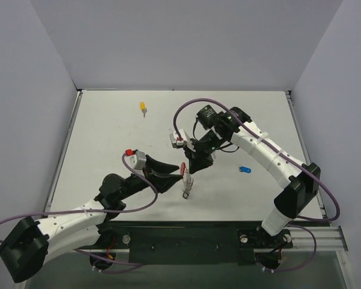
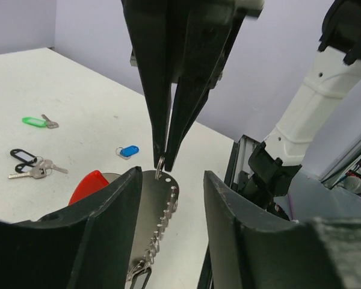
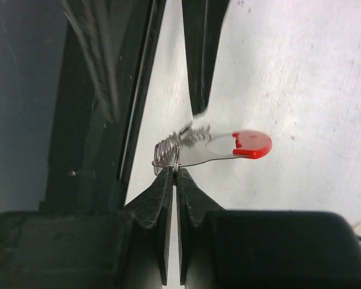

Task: Put the keys on the keyring

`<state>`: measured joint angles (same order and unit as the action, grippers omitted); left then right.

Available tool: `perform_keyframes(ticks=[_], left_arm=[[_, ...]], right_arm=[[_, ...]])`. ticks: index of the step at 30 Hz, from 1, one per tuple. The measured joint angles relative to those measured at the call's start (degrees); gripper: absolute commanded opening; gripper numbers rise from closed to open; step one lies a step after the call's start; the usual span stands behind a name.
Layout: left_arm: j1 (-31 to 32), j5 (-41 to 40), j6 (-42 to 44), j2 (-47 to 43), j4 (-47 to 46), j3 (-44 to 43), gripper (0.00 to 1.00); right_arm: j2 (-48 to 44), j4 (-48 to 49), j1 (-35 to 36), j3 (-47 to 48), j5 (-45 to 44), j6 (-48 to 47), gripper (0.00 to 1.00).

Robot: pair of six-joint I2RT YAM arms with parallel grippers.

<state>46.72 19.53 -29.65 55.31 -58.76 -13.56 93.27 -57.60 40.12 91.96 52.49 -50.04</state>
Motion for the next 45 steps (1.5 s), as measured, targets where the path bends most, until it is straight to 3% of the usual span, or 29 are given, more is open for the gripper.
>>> perform_keyframes(ticks=[6, 10, 14, 19, 28, 36, 45], left_arm=[[0.0, -0.3, 9.9, -12.5, 24.8, -7.8, 0.60], [0.8, -0.3, 17.4, -11.0, 36.8, -14.0, 0.59], [5.0, -2.9, 23.1, -6.7, 41.5, -15.1, 0.55], [10.3, -9.3, 29.2, -3.1, 36.5, -11.1, 0.50], [10.5, -19.6, 34.9, 3.1, 18.4, -6.6, 0.50], [9.6, -20.5, 34.6, 8.7, 7.0, -6.0, 0.41], [8.7, -18.1, 34.3, 13.4, 2.9, -7.9, 0.35]], right_arm=[[2.8, -11.6, 0.9, 7.0, -11.8, -8.5, 0.00], [6.5, -14.9, 2.9, 13.3, -18.8, -10.8, 0.00], [10.2, -15.7, 3.7, 19.4, -22.8, -11.4, 0.00], [11.5, -16.2, 3.8, 20.7, -25.3, -11.3, 0.00], [11.8, -16.4, 3.9, 20.7, -25.2, -11.4, 0.00], [11.8, -16.8, 3.9, 20.7, -23.9, -11.4, 0.00], [11.8, -16.8, 3.9, 20.7, -22.4, -11.8, 0.00]])
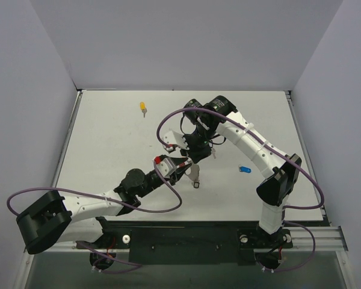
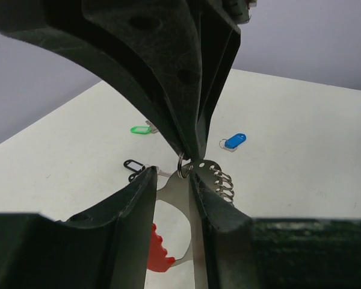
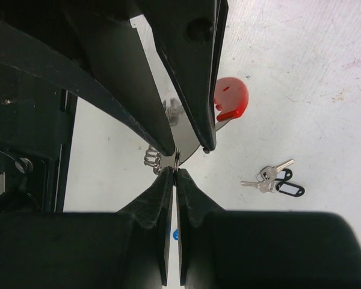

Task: Put the keys on the keyring

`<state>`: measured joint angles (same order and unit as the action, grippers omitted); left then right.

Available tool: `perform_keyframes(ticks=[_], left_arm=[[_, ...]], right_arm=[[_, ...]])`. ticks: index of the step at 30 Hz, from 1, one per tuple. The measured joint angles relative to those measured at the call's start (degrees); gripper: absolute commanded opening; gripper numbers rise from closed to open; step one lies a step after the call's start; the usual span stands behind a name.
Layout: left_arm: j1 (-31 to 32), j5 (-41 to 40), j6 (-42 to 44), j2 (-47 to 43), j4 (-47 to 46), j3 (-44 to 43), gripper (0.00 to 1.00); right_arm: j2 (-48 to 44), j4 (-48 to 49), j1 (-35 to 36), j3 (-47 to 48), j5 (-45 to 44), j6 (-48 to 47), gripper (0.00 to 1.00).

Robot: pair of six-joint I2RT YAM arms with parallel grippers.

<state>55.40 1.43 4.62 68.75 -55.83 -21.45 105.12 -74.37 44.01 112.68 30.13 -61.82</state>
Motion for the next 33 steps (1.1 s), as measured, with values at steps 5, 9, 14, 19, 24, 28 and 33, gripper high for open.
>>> perform_keyframes(ticks=[5, 9, 14, 19, 24, 28, 33], left_arm=[[0.0, 0.9, -0.2, 0.7, -1.4, -0.7, 0.29], [-0.2, 2.1, -0.6, 1.3, -1.5, -1.2, 0.15], [-0.7, 3.8, -1.2, 1.4, -1.4, -1.4, 0.00], [-1.4, 5.7, -1.3, 1.4, -0.5, -1.8, 0.00], [-2.1, 6.0, -4.5, 0.5, -1.7, -1.1, 0.00], [-3.9, 5.4, -10.5, -1.4, -8.2, 3.3, 0.00], [-6.7, 5.1, -19.1, -0.8, -14.1, 7.5, 0.00]], right_arm=[[0.0, 0.0, 0.0, 0.0, 0.4, 0.0, 0.00], [0.0, 0.0, 0.0, 0.0, 0.6, -0.2, 0.00], [0.0, -0.2, 0.0, 0.0, 0.5, -0.7, 0.00], [0.0, -0.5, 0.0, 0.0, 0.5, -1.0, 0.16], [0.0, -0.4, -1.7, 0.0, 4.0, -0.7, 0.41], [-0.4, -0.3, -5.9, -0.8, 8.3, -1.6, 0.42], [-3.8, -0.3, -11.5, -6.0, 17.0, -8.4, 0.42]])
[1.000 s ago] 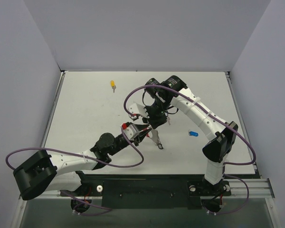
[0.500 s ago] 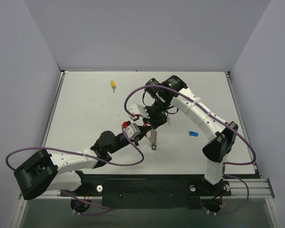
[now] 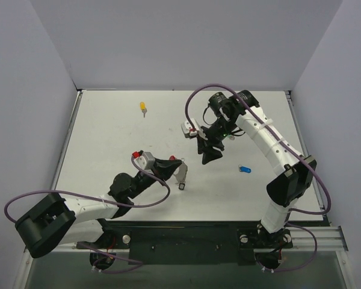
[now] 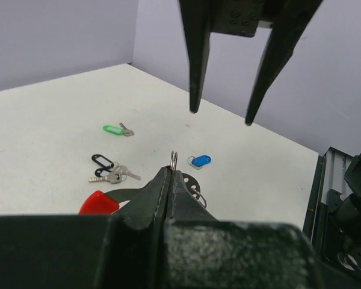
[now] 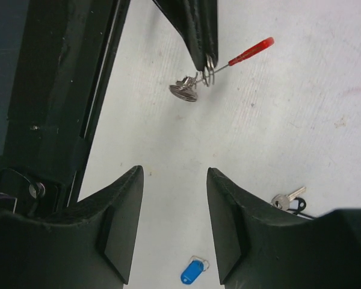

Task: Put the keys on the keyring

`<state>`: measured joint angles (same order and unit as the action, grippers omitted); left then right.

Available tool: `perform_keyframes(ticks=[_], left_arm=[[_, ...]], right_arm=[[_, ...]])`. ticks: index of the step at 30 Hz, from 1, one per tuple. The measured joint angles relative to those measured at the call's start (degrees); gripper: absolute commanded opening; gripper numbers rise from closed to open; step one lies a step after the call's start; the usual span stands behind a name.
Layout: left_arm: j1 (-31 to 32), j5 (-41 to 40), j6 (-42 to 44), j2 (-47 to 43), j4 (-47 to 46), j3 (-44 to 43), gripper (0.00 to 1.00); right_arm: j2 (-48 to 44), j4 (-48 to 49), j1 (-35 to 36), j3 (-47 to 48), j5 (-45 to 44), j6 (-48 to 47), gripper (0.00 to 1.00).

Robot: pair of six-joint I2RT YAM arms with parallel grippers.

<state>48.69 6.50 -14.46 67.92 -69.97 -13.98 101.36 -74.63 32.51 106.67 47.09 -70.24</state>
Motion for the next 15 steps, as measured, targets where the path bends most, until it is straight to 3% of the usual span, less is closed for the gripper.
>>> perform_keyframes(ticks=[5, 15], left_arm=[[-1.1, 0.3, -6.1, 2.1, -1.0, 0.6, 0.00], [-1.1, 2.3, -9.5, 2.1, -1.5, -0.1, 0.00]], right_arm=[[-2.2, -0.3, -0.9, -2.1, 5.6, -3.5, 0.41], [-2.3, 1.0, 0.3, -3.6, 12.2, 1.5, 0.35]])
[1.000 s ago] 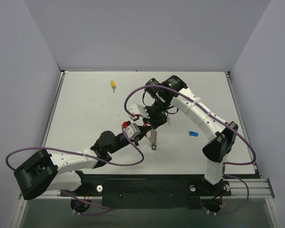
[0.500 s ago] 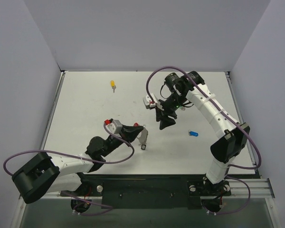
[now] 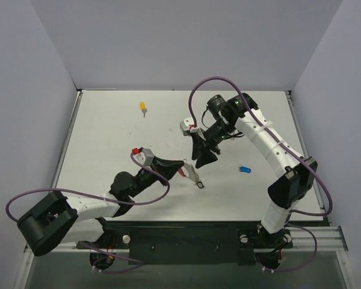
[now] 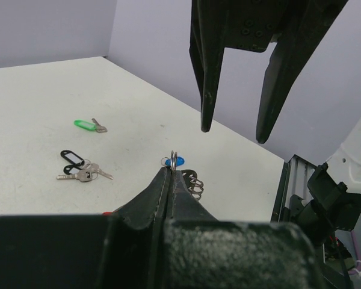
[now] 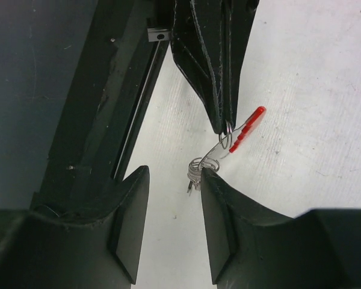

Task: Put the keys on the keyring

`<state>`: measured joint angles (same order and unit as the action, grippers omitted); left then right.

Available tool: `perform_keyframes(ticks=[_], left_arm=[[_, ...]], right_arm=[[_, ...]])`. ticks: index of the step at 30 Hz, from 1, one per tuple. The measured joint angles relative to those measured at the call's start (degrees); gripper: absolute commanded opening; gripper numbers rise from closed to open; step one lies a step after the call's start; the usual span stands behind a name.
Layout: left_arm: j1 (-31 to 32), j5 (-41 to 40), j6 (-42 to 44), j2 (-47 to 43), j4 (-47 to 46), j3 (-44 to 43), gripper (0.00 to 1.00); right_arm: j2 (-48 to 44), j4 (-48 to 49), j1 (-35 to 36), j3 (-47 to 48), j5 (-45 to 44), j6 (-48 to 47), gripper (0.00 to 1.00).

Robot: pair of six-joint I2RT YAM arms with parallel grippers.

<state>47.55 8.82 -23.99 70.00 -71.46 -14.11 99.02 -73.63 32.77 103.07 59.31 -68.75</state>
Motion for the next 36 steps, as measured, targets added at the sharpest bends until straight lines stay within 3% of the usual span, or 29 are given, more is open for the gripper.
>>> perform_keyframes(ticks=[13, 24, 36], left_arm=[[0.4, 1.9, -0.9, 0.0, -0.8, -1.6, 0.00], [0.5, 2.1, -0.9, 0.0, -0.8, -2.4, 0.00], [0.7, 2.4, -0.9, -0.1, -0.9, -2.8, 0.00]], right_arm=[[4.7, 2.4, 0.5, 1.3, 0.5, 4.5, 0.33], [4.9, 3.0, 0.6, 2.3, 0.8, 5.9, 0.10], [4.9, 3.1, 0.7, 2.3, 1.2, 5.9, 0.03]])
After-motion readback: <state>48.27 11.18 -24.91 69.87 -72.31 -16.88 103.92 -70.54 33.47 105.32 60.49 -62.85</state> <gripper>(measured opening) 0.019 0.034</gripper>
